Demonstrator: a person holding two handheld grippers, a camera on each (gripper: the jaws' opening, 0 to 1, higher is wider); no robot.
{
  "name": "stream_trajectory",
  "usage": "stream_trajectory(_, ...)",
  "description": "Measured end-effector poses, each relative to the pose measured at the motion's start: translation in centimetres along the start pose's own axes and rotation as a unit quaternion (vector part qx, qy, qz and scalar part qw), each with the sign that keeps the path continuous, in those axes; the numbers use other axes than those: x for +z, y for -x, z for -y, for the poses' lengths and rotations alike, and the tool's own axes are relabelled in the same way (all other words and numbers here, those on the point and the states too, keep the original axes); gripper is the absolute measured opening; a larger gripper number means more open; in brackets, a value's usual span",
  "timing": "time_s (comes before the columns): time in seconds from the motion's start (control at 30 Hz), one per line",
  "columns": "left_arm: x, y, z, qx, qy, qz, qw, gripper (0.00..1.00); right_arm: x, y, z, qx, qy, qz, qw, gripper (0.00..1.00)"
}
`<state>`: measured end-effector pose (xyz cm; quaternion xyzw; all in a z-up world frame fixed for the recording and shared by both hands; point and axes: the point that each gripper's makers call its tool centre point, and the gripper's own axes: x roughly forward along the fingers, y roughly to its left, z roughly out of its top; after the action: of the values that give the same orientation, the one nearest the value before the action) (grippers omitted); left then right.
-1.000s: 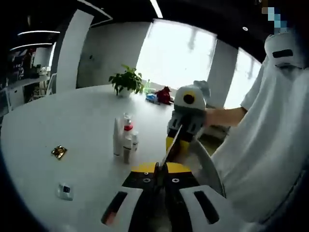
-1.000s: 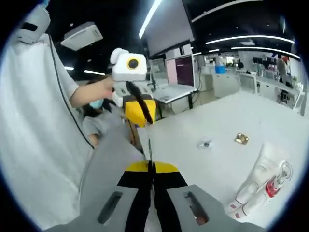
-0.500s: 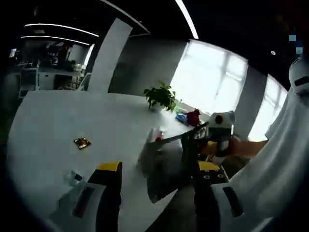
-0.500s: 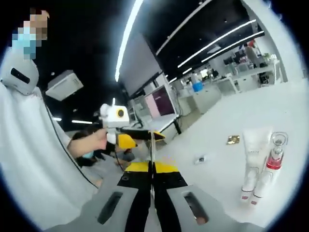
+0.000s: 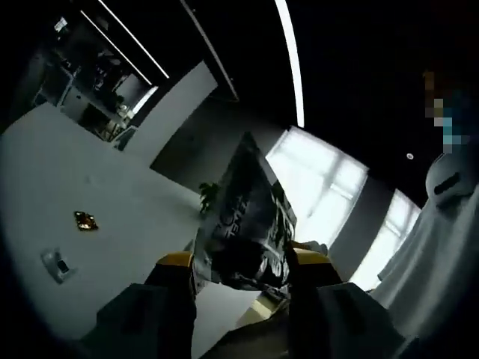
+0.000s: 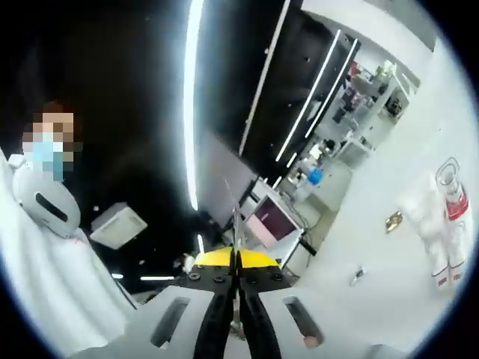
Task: Arrange the skincare products in the storage area until every visible bottle or jar stands upright without overlapping.
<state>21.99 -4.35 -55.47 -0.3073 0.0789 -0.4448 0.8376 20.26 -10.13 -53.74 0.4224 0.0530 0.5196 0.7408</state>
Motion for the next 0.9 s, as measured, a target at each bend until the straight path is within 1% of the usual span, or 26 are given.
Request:
stream_trajectory(0.03, 0.4, 0.2, -0.4, 0.000, -0.003, 0.005, 1.0000, 0.23, 0.1, -0.1, 0.0, -0.002, -0.011, 0.016, 0.9998, 0.01)
stream_trajectory(0.07, 0.9, 0.1, -0.7, 0.006, 0.002, 0.020, 0.9998, 0.24, 0.3, -0.1, 0.2, -0.009, -0.013, 0.031, 0.9994, 0.01)
stream_trajectory(0.1, 1.1, -0.2, -0.2, 0.002, 0.001, 0.033, 0.9994, 0.22, 0.5, -0.1, 0.3, -0.010, -0.029, 0.053, 0.9981, 0.01)
stream_trajectory(0.13, 1.0, -0.2, 0.0, 0.002, 0.002, 0.034, 0.9994, 0.19, 0.6, -0.1, 0.4, -0.012, -0.032, 0.061, 0.9975, 0.01)
stream_trajectory(0.17, 0.9, -0.4, 0.3, 0.001, 0.004, 0.039, 0.9992, 0.17, 0.8, -0.1, 0.8, -0.028, -0.037, 0.085, 0.9953, 0.01)
stream_trajectory(0.2, 0.9, -0.5, 0.3, 0.005, 0.005, 0.042, 0.9991, 0.16, 0.8, -0.1, 0.9, -0.033, -0.045, 0.095, 0.9939, 0.01)
stream_trajectory(0.23, 1.0, -0.7, 0.2, 0.015, 0.009, 0.048, 0.9987, 0.16, 0.7, -0.2, 0.9, -0.036, -0.057, 0.104, 0.9923, 0.01)
stream_trajectory(0.3, 1.1, -0.7, 0.0, 0.023, 0.006, 0.055, 0.9982, 0.16, 0.3, -0.3, 0.9, -0.048, -0.047, 0.109, 0.9917, 0.01)
stream_trajectory(0.37, 1.2, -0.4, -0.2, 0.029, 0.005, 0.057, 0.9979, 0.15, -0.1, -0.6, 0.9, -0.061, -0.048, 0.113, 0.9905, 0.01)
stream_trajectory(0.4, 1.5, -0.3, -0.7, 0.042, 0.012, 0.065, 0.9970, 0.13, -0.3, -0.6, 1.0, -0.066, -0.043, 0.109, 0.9909, 0.01)
stream_trajectory(0.43, 1.6, -0.2, -0.8, 0.046, 0.023, 0.066, 0.9965, 0.12, -0.7, -0.6, 1.3, -0.076, -0.031, 0.097, 0.9919, 0.01)
stream_trajectory(0.47, 1.5, -0.1, -0.9, 0.049, 0.048, 0.058, 0.9959, 0.11, -1.2, -0.6, 1.6, -0.085, -0.012, 0.077, 0.9934, 0.02)
stream_trajectory(0.5, 1.4, 0.0, -0.9, 0.052, 0.061, 0.051, 0.9955, 0.09, -1.4, -0.7, 1.6, -0.084, -0.007, 0.066, 0.9942, 0.02)
stream_trajectory(0.53, 1.4, 0.0, -0.9, 0.049, 0.062, 0.043, 0.9960, 0.08, -1.9, -0.6, 1.6, -0.080, -0.013, 0.044, 0.9957, 0.03)
stream_trajectory(0.57, 1.5, 0.0, -0.8, 0.046, 0.059, 0.042, 0.9963, 0.06, -2.0, -0.6, 1.6, -0.080, -0.010, 0.037, 0.9961, 0.04)
stream_trajectory(0.6, 1.6, 0.0, -0.6, 0.040, 0.065, 0.035, 0.9964, 0.04, -2.0, -0.6, 1.5, -0.076, 0.008, 0.028, 0.9967, 0.06)
stream_trajectory(0.63, 1.5, 0.0, -0.3, 0.034, 0.073, 0.027, 0.9964, 0.02, -2.2, -0.5, 1.4, -0.073, 0.008, 0.017, 0.9972, 0.07)
stream_trajectory(0.67, 1.7, -0.1, 0.0, 0.024, 0.076, 0.020, 0.9966, 0.01, -2.3, -0.4, 1.4, -0.074, 0.008, 0.008, 0.9972, 0.10)
stream_trajectory(0.73, 1.8, -0.1, 0.5, 0.018, 0.062, 0.007, 0.9979, 0.01, -1.9, 0.0, 1.6, -0.077, 0.006, 0.005, 0.9970, 0.18)
stream_trajectory(0.77, 1.8, -0.1, 0.6, 0.015, 0.055, -0.003, 0.9984, 0.00, -1.8, 0.2, 1.8, -0.082, 0.009, 0.004, 0.9966, 0.25)
stream_trajectory(0.8, 1.7, -0.1, 0.8, 0.011, 0.052, -0.013, 0.9985, 0.00, -1.7, 0.4, 1.9, -0.084, 0.009, 0.003, 0.9964, 0.29)
stream_trajectory(0.83, 1.6, 0.0, 1.2, 0.002, 0.049, -0.029, 0.9984, 0.00, -1.5, 0.6, 2.0, -0.083, 0.007, 0.001, 0.9965, 0.32)
stream_trajectory(0.87, 1.6, 0.0, 1.4, -0.003, 0.046, -0.036, 0.9983, 0.00, -1.3, 0.8, 2.0, -0.075, 0.003, -0.004, 0.9971, 0.32)
stream_trajectory(0.9, 1.3, 0.1, 1.9, -0.016, 0.052, -0.058, 0.9968, 0.00, -1.1, 0.9, 1.9, -0.069, 0.003, -0.006, 0.9976, 0.33)
